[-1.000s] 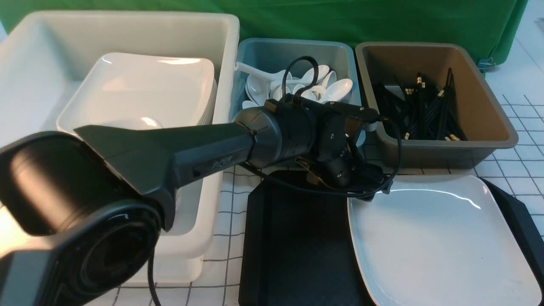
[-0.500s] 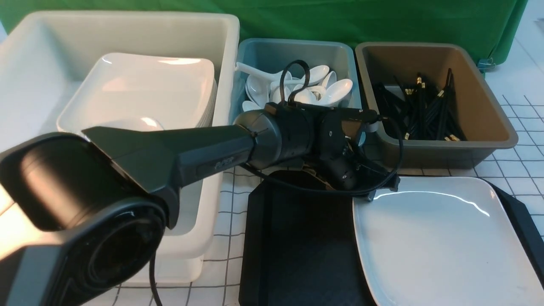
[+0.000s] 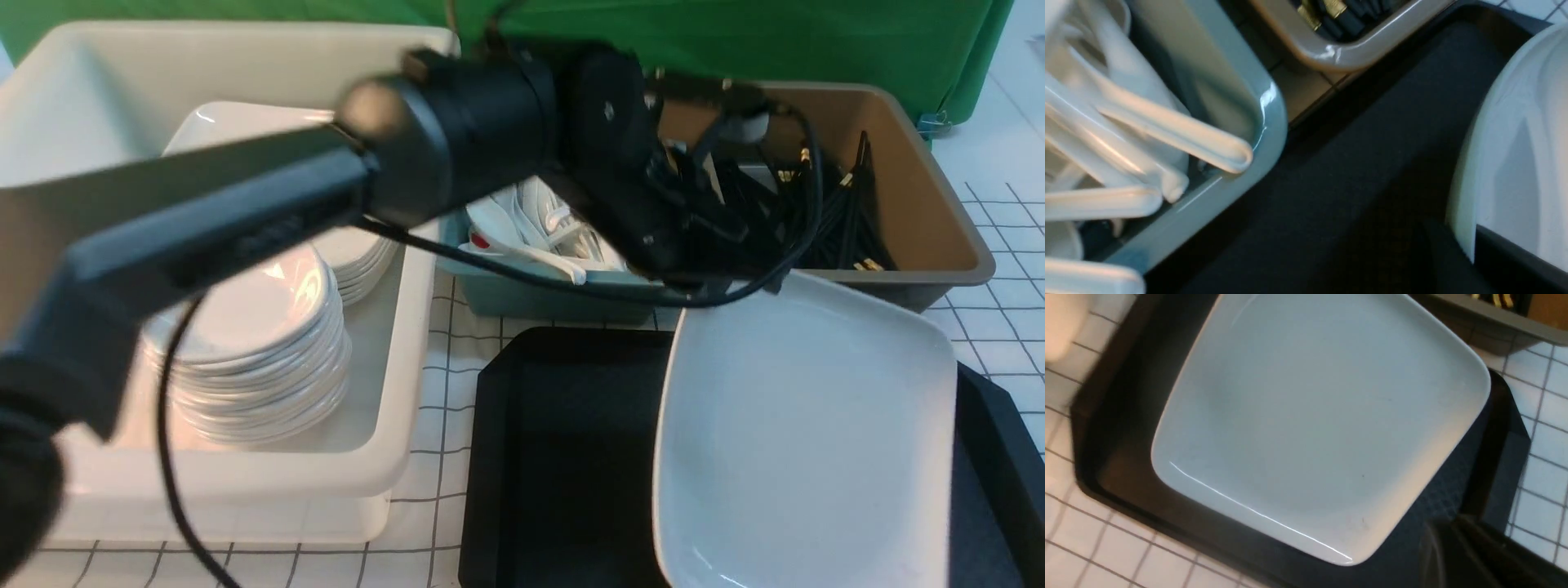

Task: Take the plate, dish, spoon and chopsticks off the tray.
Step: Use the left arm to grab a plate from the dinner plate, then use the left arm to put the plate into the large storage box on the left

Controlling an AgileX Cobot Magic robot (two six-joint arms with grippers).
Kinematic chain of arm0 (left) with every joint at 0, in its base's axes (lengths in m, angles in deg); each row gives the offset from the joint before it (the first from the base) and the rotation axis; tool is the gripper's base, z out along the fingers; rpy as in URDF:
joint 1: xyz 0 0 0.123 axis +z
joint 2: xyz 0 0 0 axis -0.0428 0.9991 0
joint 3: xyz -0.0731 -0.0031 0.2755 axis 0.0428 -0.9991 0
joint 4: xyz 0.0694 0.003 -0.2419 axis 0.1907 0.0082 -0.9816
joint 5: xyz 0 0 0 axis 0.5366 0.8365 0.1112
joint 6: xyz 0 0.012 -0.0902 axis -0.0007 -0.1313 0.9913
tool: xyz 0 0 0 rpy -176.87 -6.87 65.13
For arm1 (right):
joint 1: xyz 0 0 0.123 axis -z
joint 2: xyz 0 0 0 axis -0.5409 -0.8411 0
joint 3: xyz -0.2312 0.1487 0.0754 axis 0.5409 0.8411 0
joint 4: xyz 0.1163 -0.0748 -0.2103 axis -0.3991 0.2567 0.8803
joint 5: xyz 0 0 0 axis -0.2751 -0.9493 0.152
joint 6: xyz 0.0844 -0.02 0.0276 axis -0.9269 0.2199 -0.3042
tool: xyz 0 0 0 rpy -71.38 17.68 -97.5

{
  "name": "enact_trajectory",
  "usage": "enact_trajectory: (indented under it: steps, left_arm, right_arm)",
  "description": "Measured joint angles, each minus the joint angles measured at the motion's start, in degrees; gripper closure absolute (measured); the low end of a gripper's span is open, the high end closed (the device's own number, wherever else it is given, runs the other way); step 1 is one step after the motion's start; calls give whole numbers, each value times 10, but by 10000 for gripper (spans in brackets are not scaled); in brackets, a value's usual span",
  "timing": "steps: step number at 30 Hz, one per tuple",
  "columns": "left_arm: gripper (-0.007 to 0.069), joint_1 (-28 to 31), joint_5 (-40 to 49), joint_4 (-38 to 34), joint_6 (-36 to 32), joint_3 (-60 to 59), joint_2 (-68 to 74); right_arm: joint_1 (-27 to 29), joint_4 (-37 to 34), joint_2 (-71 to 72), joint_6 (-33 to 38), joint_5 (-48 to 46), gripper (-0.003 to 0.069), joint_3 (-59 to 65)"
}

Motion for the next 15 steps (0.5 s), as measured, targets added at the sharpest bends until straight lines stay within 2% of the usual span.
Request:
enact_trajectory:
  steps: [8,12,15]
  left_arm:
    - [608,6,13,53,-25,-3,-118]
    - [609,42,12,42,-19,-3,-171]
    - [609,96,12,29,-19,-3,-205]
  right_arm:
    - [0,-128,0,45,27,618,-71]
    - [0,-189,-11,84,32,620,-77]
    - [0,-223,-29,107,36,632,-87]
